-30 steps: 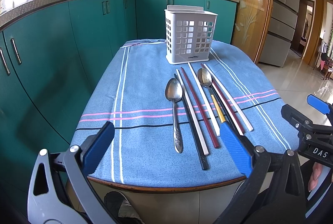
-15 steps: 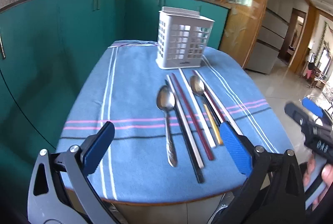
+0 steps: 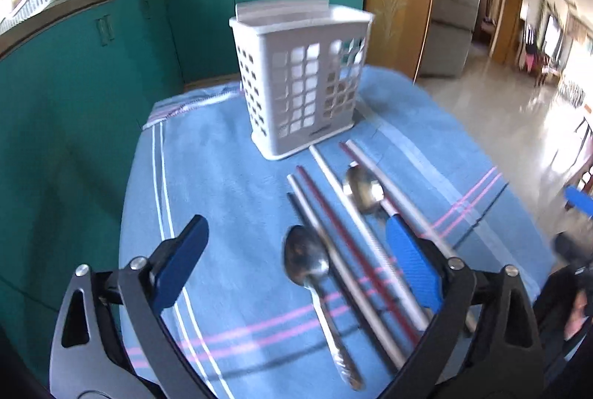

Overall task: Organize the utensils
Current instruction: 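Grasp the silver spoon with the left tool while the right tool grasps the gold-handled spoon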

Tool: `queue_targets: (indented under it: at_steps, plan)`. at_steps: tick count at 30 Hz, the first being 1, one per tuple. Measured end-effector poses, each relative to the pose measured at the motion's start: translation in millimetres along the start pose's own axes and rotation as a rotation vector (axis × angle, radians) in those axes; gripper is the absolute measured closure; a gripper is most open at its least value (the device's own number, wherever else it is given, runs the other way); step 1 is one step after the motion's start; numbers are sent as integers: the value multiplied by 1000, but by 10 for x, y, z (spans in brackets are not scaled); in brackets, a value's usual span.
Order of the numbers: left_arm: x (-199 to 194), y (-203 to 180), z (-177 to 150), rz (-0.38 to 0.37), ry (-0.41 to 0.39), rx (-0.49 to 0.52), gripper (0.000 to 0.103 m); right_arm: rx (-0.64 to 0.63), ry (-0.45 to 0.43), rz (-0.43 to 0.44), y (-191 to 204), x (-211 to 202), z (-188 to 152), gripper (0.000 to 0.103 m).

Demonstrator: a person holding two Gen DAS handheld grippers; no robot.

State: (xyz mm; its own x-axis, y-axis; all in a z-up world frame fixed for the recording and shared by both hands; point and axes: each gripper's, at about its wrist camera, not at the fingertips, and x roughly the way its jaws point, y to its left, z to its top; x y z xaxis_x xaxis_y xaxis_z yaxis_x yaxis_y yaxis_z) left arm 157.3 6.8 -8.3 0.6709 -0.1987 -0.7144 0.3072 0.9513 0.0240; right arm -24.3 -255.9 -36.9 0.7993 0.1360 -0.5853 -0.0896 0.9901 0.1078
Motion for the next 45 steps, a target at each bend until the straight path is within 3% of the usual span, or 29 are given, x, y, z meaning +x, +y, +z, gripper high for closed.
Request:
queue_targets:
  at_steps: [4, 6, 13, 17, 20, 23, 26, 31, 34, 35, 36, 37, 38, 41, 45]
  plan:
    - [331, 263, -85, -111, 54, -78, 21, -1, 27, -11, -36, 105, -26, 3]
    - [482, 317, -109, -136, 82, -79, 34, 3, 51, -11, -46, 184, -40, 3]
    - [707, 278, -147, -257, 101, -29, 45, -10, 92, -14, -6, 357, -65, 3]
    - [834, 276, -160, -275, 147, -44, 74, -20, 100, -11, 38, 399, -61, 3]
    - [814, 255, -172, -274, 146, -43, 79, -25, 106, -5, 67, 425, -58, 3]
    - [655, 254, -167, -268, 106, -62, 94, -40, 109, -8, 97, 457, -56, 3]
    - [452, 258, -136, -278, 56, -91, 103, -61, 108, -7, 117, 463, -60, 3]
    - [104, 168, -86, -263, -15, -52, 103, -73, 108, -6, 139, 482, -24, 3]
    - [70, 199, -80, -237, 13, -52, 103, -71, 103, -7, 166, 475, 11, 3]
    - [82, 248, -91, -219, 22, -68, 97, -67, 98, -5, 175, 469, 17, 3]
    - [119, 340, -101, -218, 56, -100, 68, -62, 91, -1, 186, 463, 17, 3]
    - [146, 398, -114, -221, 63, -111, 53, -62, 91, 2, 204, 468, 8, 3]
    - [151, 454, -137, -213, 57, -118, 44, -65, 95, 3, 222, 478, -6, 3]
    - [194, 555, -196, -244, 82, -142, 61, -75, 109, 15, 288, 507, -34, 3]
    - [336, 538, -283, -244, 143, -124, 70, -94, 102, 19, 361, 504, -31, 3]
